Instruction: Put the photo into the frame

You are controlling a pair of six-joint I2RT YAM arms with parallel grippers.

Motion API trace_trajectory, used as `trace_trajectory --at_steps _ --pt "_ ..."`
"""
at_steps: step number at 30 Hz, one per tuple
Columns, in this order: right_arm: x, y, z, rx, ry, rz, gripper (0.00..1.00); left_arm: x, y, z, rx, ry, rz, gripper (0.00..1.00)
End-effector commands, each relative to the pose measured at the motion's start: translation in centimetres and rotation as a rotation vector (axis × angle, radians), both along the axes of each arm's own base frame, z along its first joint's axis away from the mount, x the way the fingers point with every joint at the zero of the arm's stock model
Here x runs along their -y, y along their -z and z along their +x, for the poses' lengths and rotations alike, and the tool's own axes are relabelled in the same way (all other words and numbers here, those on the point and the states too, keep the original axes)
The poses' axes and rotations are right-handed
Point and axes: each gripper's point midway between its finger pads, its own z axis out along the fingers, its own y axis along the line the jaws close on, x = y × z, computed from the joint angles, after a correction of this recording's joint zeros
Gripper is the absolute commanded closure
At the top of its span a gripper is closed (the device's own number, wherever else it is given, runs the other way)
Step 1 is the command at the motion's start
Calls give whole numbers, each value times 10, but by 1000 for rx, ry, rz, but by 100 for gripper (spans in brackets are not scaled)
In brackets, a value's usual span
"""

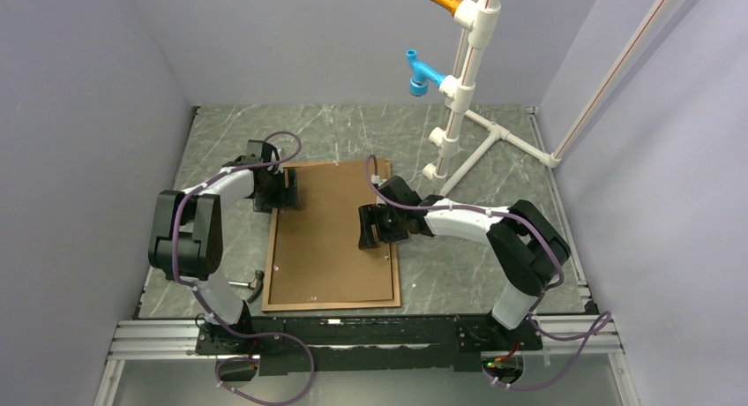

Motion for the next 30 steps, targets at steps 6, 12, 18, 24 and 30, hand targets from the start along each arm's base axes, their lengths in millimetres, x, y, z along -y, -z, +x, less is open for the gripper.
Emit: trace_trajectory --at_steps 6,12,18,24,30 --pt "22 51 -16 99 -145 -308 18 58 3 -26 -72 103 -198 21" --pt "25 39 -18 75 -106 -320 10 54 -2 -29 -63 88 -180 20" --pt "33 28 -14 75 -53 -367 3 47 -4 -30 -67 71 -145 20" --pt "37 9 -8 93 -11 -387 0 44 0 -34 -73 54 -131 20" --pt "35 -12 -4 109 12 -378 0 40 0 -35 -78 45 -117 20"
